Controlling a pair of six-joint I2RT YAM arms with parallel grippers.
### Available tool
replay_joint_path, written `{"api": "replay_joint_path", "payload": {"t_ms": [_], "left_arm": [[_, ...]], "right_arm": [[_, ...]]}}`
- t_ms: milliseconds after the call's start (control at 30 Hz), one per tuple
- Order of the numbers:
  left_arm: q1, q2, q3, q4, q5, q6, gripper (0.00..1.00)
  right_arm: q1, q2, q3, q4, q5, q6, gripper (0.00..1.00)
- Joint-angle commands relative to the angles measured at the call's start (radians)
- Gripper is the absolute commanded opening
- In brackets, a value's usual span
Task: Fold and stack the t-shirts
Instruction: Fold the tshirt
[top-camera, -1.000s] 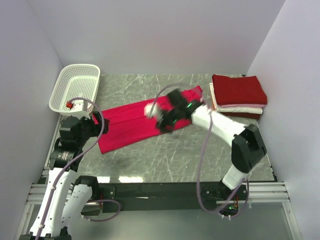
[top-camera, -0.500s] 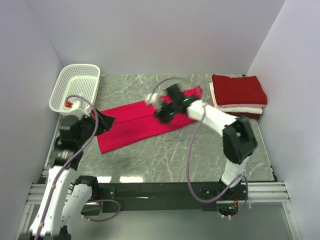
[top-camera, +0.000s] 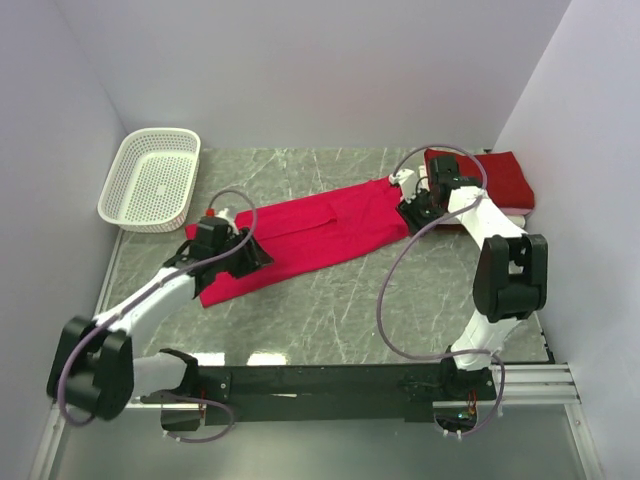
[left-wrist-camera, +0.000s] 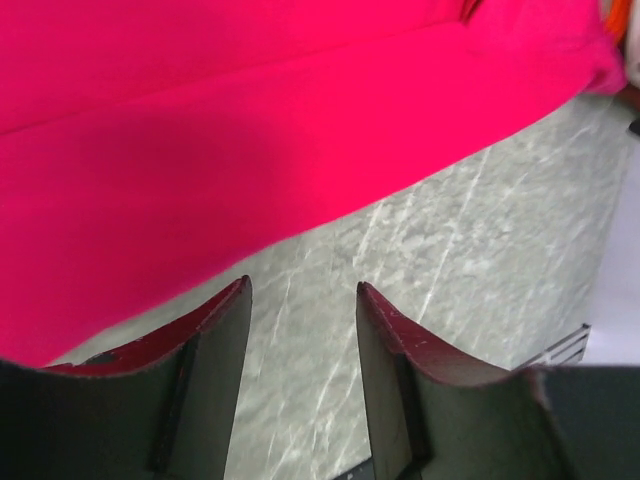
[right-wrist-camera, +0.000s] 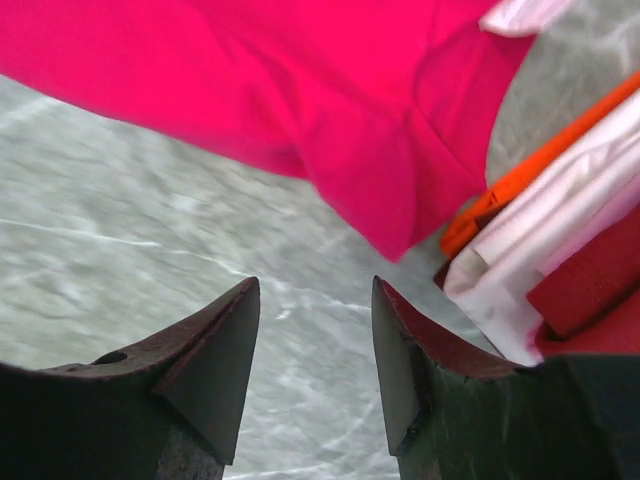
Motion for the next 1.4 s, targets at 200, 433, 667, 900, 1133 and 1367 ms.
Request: {"api": "replay_joint_path", "payload": {"t_ms": [200,433,667,900,1133,1367], "left_arm": [[-0.118,0.266,0.123,0.160,-0.085,-0.012,0.50],[-0.134,0.324,0.151,0.147,-0.128,-0.006,0.47],[-0.135,0.384,0.108,0.164,-0.130,-0.028,0.43],[-0.134,0.380,0.034,0.173,-0.155,-0.065,0.40],[-0.134,0.389,-0.004,0.201,-0.167,-0.080,0.40],[-0.122,0.375,-0.018,0.184,-0.194,-0.081,0.40]], "right_arm": [[-0.021,0.138,0.106,-0.008,0.139,-0.075,0.54],[-0.029,0.143,0.117,-0.008,0.150,-0.095,0.54],[-0.030,0.146,0.120,-0.005,0.169,-0.120,0.54],[-0.029,0.180,0.149,-0.031,0.156,-0.134,0.53],[-0.026,0.227,0.183,-0.059,0.135,-0.132,0.50],[-0.024,0.262,0.218,-0.079,0.136,-0.134,0.27]]}}
